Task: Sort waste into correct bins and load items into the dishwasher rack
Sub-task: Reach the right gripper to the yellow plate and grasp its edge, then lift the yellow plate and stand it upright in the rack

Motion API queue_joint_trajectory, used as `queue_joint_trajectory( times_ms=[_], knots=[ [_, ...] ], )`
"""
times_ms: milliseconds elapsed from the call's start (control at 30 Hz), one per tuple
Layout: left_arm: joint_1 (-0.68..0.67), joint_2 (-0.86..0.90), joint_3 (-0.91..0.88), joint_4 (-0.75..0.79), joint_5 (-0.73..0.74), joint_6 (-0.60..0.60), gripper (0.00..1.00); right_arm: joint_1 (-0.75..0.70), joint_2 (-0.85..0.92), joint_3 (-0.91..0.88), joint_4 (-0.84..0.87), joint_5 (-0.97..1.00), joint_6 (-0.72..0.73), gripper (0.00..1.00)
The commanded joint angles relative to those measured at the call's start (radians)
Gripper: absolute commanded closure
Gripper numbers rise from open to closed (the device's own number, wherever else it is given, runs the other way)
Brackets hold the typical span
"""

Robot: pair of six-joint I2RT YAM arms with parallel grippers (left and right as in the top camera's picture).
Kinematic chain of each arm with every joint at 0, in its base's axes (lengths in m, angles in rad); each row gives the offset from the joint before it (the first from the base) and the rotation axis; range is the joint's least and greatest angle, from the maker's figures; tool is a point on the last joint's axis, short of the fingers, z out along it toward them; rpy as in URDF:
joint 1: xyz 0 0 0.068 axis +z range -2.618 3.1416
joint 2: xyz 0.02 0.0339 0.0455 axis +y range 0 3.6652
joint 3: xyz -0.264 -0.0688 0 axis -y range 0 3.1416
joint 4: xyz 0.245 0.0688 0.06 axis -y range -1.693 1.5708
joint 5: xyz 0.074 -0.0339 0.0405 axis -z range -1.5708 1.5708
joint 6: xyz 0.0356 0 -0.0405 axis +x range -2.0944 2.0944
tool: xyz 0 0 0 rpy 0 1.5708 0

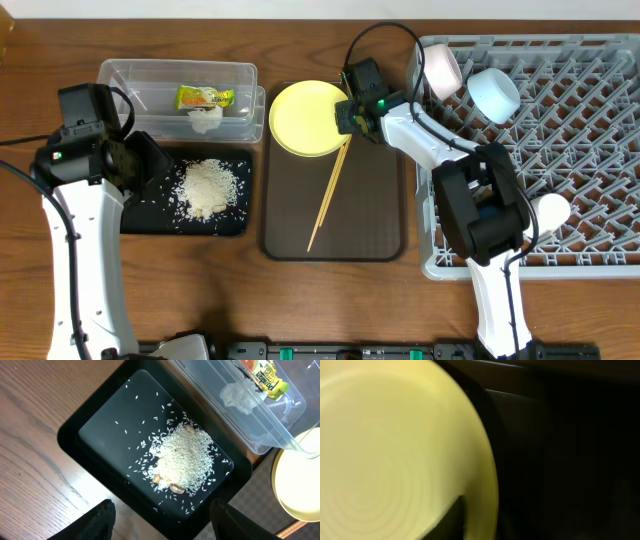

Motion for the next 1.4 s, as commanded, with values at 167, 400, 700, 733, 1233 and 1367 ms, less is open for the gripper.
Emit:
queue_joint_trajectory(
  times_ms=[167,400,700,733,1233,1367],
  knots=[
    [0.004,-0.002,0.007,-0.003,-0.001,-0.010,0.36,-0.005,-0.011,0.000,0.045,0.010,0.013,0.99],
    [0.004,-0.002,0.007,-0.003,-0.001,-0.009,0.36,-0.027,-0.156,0.000,-0.001,0.120,-0.041,0.99],
    [0.004,-0.002,0.007,-0.003,-0.001,-0.009,0.36,-0.095,-0.435,0.000,-0.204,0.290,-0.091,0.99],
    [0.004,-0.002,0.007,-0.003,-0.001,-0.009,0.36,-0.108,-0.462,0.000,-0.232,0.308,-0.103,0.99],
    [0.004,-0.002,0.007,-0.003,-0.002,-0.009,0.36,-0.424,-0.786,0.000,-0.469,0.361,-0.463,0.99],
    [0.004,-0.002,0.007,-0.003,-0.001,-0.009,0.36,-0.451,-0.804,0.000,-0.505,0.417,-0.690,0.99]
  ],
)
